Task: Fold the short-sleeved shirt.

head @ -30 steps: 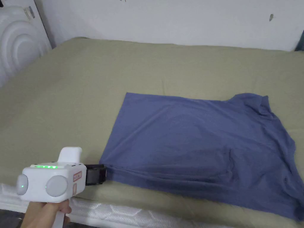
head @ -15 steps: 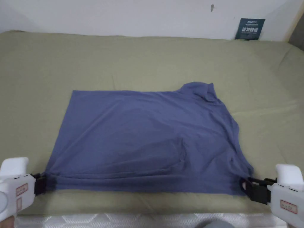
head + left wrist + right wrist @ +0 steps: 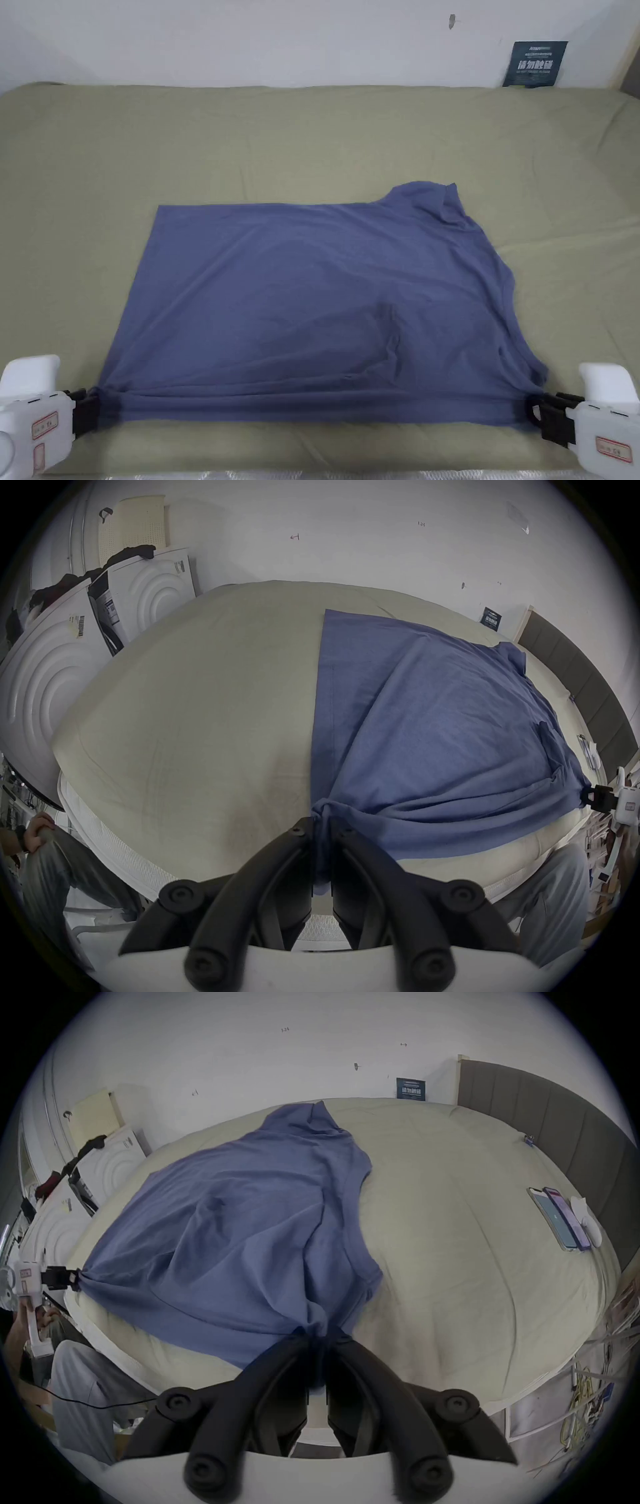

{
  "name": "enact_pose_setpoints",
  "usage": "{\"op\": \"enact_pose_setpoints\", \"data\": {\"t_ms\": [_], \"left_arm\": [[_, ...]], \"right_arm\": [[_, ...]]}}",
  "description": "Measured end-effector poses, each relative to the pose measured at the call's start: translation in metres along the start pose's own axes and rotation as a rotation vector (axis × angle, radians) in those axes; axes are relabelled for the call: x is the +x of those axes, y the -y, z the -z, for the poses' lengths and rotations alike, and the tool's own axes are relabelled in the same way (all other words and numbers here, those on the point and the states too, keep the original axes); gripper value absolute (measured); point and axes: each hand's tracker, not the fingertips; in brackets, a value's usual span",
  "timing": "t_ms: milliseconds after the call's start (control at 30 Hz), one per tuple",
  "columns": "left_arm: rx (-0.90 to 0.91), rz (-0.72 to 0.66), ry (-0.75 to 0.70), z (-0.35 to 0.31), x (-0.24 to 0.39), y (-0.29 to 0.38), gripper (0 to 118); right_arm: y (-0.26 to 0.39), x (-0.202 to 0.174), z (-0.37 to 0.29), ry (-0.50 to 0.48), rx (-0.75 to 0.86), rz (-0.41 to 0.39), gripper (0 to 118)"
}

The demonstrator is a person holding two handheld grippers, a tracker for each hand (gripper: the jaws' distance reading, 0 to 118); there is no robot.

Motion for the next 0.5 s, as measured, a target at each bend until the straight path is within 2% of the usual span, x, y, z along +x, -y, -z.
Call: {"op": "enact_pose_setpoints", "data": {"t_ms": [233,367,500], "left_arm": [[-0.003,0.010,0.008,-0.009,-0.004,-0.008,6],[0.017,0.024,0.016,-0.024,0.001,-0.034,6],[0.039,0.043,0.024,-0.022,-0.001,-0.065,6]], "right_arm": [[-0.010,-0.014,-0.035,0.006,0.054,-0.025,8],[-0.037,-0.017,-0.043,-0.008,0.076,-0.009,8],[-0.076,-0.013,-0.036,-0.002,0.106,-0.044,8]]}}
